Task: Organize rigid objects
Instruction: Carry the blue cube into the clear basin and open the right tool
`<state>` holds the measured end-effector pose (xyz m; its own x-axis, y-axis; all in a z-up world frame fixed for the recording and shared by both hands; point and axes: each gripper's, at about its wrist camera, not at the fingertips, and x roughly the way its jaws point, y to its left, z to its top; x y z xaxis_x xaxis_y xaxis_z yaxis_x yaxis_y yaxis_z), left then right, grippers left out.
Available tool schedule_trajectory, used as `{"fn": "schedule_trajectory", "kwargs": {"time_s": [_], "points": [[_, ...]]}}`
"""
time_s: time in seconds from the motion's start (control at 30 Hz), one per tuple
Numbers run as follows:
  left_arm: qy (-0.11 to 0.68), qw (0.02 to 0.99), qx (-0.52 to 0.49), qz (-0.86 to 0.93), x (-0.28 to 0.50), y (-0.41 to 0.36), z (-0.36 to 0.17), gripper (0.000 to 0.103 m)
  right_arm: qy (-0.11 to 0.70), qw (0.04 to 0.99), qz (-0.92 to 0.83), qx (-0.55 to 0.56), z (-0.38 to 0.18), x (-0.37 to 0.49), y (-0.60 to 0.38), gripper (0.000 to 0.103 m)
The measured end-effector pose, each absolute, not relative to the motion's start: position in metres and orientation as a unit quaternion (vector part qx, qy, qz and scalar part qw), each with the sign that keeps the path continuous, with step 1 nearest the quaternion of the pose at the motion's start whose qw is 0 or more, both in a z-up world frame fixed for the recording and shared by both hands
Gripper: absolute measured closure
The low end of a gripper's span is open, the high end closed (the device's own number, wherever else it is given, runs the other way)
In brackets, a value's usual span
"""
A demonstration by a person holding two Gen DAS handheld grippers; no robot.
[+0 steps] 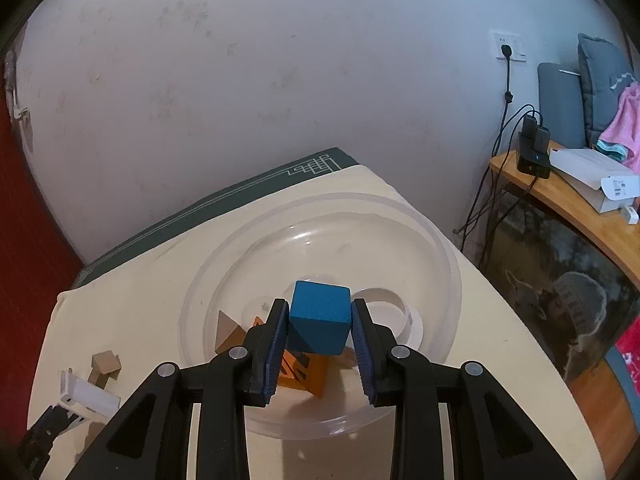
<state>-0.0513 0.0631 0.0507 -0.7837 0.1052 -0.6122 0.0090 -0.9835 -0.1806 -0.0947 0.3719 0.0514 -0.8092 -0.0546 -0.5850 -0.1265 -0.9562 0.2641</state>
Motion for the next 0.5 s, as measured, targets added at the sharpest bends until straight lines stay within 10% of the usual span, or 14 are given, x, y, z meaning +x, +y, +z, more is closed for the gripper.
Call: {"fn": "schedule_trajectory", "kwargs": {"time_s": [0.5], "points": [[-0.077,0.023,-0.33,0.941,-0.054,0.068,0.049,0.073,0.159,0.027,0.938,-0.308,0.048,-0.097,0.382,0.069]]}}
